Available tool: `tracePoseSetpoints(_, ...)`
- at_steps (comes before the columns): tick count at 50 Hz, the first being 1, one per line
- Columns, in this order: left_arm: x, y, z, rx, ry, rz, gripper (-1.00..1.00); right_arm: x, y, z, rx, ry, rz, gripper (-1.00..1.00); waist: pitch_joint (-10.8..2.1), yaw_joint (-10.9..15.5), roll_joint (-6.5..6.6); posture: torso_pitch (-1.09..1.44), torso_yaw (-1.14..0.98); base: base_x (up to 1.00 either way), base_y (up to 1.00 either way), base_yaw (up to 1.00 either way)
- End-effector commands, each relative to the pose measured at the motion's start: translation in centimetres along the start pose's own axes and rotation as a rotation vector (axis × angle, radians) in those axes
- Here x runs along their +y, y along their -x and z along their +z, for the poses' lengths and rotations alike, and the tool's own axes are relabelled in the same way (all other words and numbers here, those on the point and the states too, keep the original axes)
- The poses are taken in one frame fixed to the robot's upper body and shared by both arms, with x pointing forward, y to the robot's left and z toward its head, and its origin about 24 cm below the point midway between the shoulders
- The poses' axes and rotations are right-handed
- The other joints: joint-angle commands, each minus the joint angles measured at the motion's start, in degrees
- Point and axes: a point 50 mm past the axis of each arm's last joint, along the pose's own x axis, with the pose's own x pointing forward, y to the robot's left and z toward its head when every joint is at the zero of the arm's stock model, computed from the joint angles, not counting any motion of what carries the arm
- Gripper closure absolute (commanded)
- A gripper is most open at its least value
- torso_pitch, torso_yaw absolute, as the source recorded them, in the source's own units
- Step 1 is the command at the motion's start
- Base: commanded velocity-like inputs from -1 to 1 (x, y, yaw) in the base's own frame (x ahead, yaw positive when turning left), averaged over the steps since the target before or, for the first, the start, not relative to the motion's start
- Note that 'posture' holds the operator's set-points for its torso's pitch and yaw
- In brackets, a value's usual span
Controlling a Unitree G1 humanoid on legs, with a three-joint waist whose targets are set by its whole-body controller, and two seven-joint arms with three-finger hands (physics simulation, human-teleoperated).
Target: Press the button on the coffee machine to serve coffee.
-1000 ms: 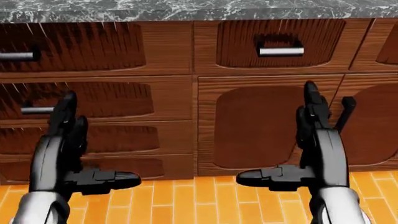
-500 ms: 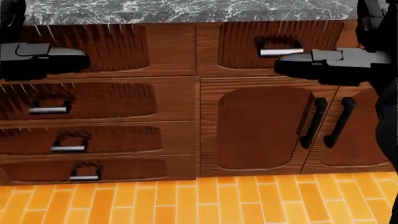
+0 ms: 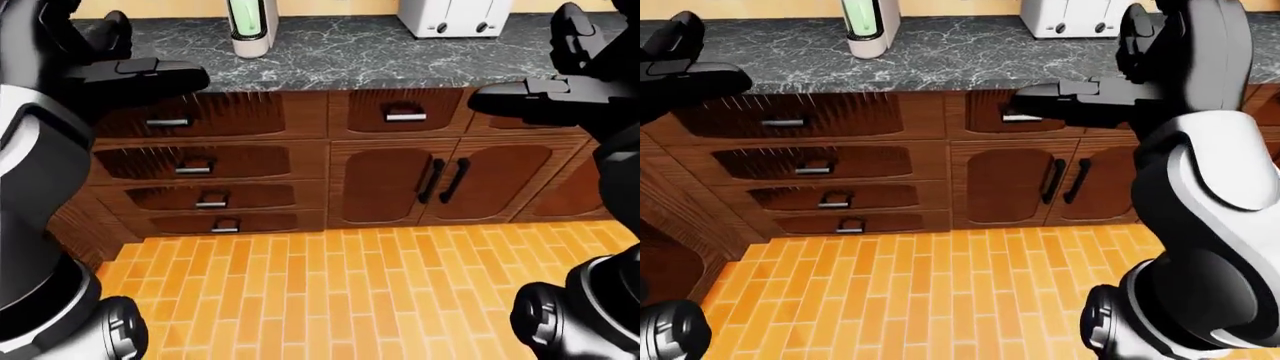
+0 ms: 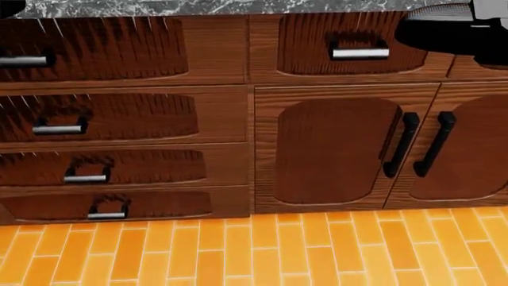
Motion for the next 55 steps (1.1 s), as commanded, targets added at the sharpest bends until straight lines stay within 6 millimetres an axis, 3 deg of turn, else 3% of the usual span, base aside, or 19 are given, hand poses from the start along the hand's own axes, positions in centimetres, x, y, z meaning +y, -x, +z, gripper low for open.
tracePoseSetpoints(1, -0.1, 0.37, 1.59, -0.08, 0.016, -0.004, -1.0, -0.03, 0.15, 1.1, -0.063, -0.014, -0.002, -1.0, -1.39, -0.04, 0.09, 0.0, 0.0, 0.0, 0.0, 0.0)
tracePoseSetpoints(2, -0.07, 0.44, 1.75, -0.082, 0.017, -0.004, -1.0, 0.02, 0.16, 1.09, -0.062, -0.015, 0.0, -1.0, -2.66, -0.19, 0.45, 0.0, 0.0, 0.0, 0.12, 0.0)
tracePoseSetpoints(8, -0.1, 0.42, 1.72, -0.082, 0.02, -0.008, -1.0, 0.04, 0.13, 0.9, -0.058, -0.011, 0.007, -1.0, -3.15, -0.27, -1.01, 0.0, 0.0, 0.0, 0.3, 0.0)
tracePoseSetpoints(12, -0.07, 0.4, 1.71, -0.08, 0.019, -0.006, -1.0, 0.13, 0.11, 0.89, -0.057, -0.013, 0.012, -1.0, -1.92, -0.79, 1.84, 0.0, 0.0, 0.0, 0.31, 0.0)
tracePoseSetpoints(14, -0.01, 0.36, 1.65, -0.08, 0.02, -0.006, -1.0, 0.08, 0.12, 0.88, -0.057, -0.015, 0.011, -1.0, -2.81, -0.91, 6.12, 0.0, 0.0, 0.0, 0.31, 0.0)
tracePoseSetpoints(15, -0.01, 0.38, 1.64, -0.081, 0.02, -0.007, -1.0, 0.12, 0.17, 0.92, -0.058, -0.014, 0.011, -1.0, -2.39, -0.53, 3.81, 0.0, 0.0, 0.0, 0.3, 0.0)
tracePoseSetpoints(16, -0.01, 0.38, 1.59, -0.08, 0.02, -0.007, -1.0, 0.16, 0.18, 0.9, -0.058, -0.014, 0.012, -1.0, -2.11, -0.81, 4.35, 0.0, 0.0, 0.0, 0.3, 0.0)
tracePoseSetpoints(24, -0.14, 0.47, 1.72, -0.081, 0.02, -0.009, -1.0, 0.26, 0.22, 0.79, -0.054, -0.013, 0.014, -1.0, -1.63, -0.81, -0.26, 0.0, 0.0, 0.0, 0.31, 0.0)
tracePoseSetpoints(27, -0.16, 0.46, 1.73, -0.08, 0.022, -0.01, -1.0, 0.23, 0.18, 0.77, -0.054, -0.015, 0.013, -1.0, -2.05, -0.7, -3.58, 0.0, 0.0, 0.0, 0.31, 0.0)
tracePoseSetpoints(28, -0.16, 0.48, 1.75, -0.081, 0.023, -0.011, -1.0, 0.26, 0.19, 0.77, -0.054, -0.016, 0.015, -1.0, -1.98, -0.93, -2.75, 0.0, 0.0, 0.0, 0.31, 0.0)
tracePoseSetpoints(32, -0.25, 0.47, 1.56, -0.079, 0.02, -0.014, -1.0, 0.14, 0.16, 0.65, -0.052, -0.023, 0.016, -1.0, -2.9, -0.54, -2.87, 0.0, 0.0, 0.05, 0.27, 0.0)
tracePoseSetpoints(36, -0.3, 0.57, 1.65, -0.079, 0.02, -0.014, -1.0, 0.18, 0.21, 0.6, -0.051, -0.02, 0.016, -1.0, -0.83, -1.02, 0.8, 0.0, 0.0, 0.14, 0.18, 0.0)
tracePoseSetpoints(39, -0.22, 0.46, 1.71, -0.081, 0.026, -0.011, -1.0, 0.26, 0.05, 0.35, -0.05, -0.017, 0.022, -1.0, -2.57, -1.56, 5.04, 0.0, 0.0, 0.15, 0.15, 0.0)
tracePoseSetpoints(42, -0.2, 0.41, 1.69, -0.081, 0.026, -0.011, -1.0, 0.38, -0.02, 0.22, -0.048, -0.014, 0.027, -1.0, -0.02, -1.01, 4.24, 0.0, 0.0, 0.11, 0.02, 0.0)
tracePoseSetpoints(44, -0.21, 0.48, 1.81, -0.082, 0.026, -0.01, -1.0, 0.47, 0.02, 0.27, -0.054, -0.012, 0.029, -1.0, -0.88, -1.3, 3.09, 0.0, 0.0, 0.0, 0.0, 0.0)
tracePoseSetpoints(48, -0.09, 0.45, 1.67, -0.082, 0.026, -0.009, -1.0, 0.32, 0.07, 0.4, -0.054, -0.019, 0.021, -1.0, 0.11, -0.53, 0.6, 0.0, 0.0, 0.0, 0.0, 0.0)
tracePoseSetpoints(49, -0.12, 0.46, 1.68, -0.082, 0.026, -0.01, -1.0, 0.35, 0.11, 0.39, -0.053, -0.018, 0.022, -1.0, -1.53, -0.19, -0.02, 0.0, 0.0, 0.17, 0.0, 0.0)
tracePoseSetpoints(53, -0.16, 0.44, 1.73, -0.082, 0.026, -0.01, -1.0, 0.39, 0.09, 0.4, -0.053, -0.02, 0.024, -1.0, -1.05, 0.48, -3.03, 0.0, 0.0, 0.22, 0.0, 0.0)
tracePoseSetpoints(55, -0.14, 0.41, 1.74, -0.082, 0.026, -0.011, -1.0, 0.35, 0.09, 0.45, -0.054, -0.02, 0.023, -1.0, -0.83, 0.35, -2.15, 0.0, 0.0, 0.23, 0.0, 0.0)
